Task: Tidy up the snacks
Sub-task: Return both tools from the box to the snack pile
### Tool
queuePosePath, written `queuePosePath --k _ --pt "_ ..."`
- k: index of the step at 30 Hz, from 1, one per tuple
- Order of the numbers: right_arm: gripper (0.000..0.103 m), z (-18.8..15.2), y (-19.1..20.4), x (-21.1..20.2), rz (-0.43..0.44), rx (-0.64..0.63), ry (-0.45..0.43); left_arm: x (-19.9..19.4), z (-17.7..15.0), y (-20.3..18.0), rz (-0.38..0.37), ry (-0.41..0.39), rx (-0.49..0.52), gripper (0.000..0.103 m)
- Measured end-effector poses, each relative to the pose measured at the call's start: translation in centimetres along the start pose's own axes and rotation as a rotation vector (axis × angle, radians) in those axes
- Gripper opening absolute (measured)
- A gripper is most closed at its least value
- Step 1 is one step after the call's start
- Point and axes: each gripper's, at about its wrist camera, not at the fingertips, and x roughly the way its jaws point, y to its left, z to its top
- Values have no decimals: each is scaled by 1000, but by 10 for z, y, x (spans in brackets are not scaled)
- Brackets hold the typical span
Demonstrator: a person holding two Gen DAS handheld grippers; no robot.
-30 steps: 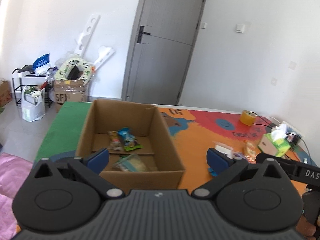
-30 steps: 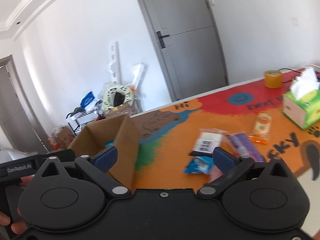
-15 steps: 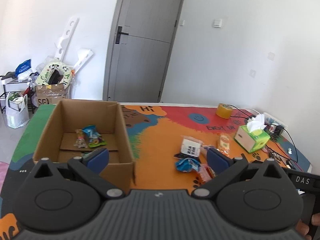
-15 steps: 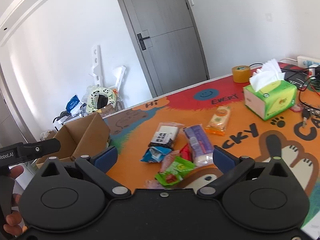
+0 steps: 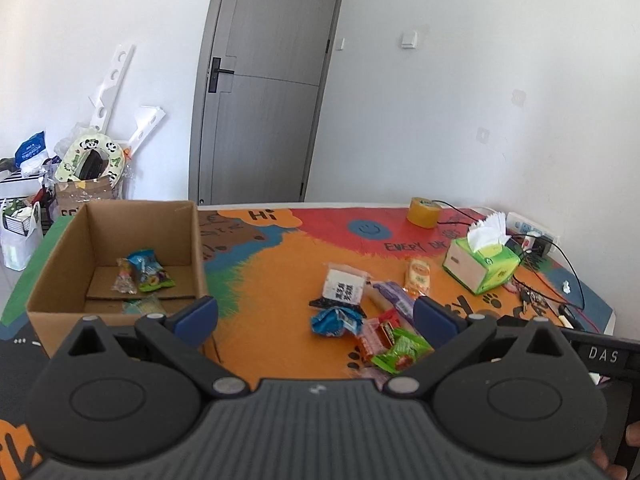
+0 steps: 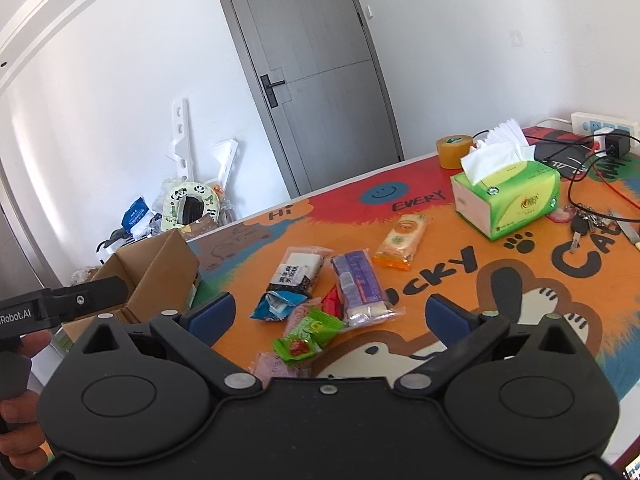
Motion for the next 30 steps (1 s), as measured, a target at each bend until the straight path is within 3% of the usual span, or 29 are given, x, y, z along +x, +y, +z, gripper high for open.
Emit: queuePosePath --k 20,30 --pt "103 -21 -41 -1 -49 41 47 36 -39 -29 -25 91 22 102" --pt "95 -29 -48 20 -32 64 97 67 -52 -39 -48 141 26 93"
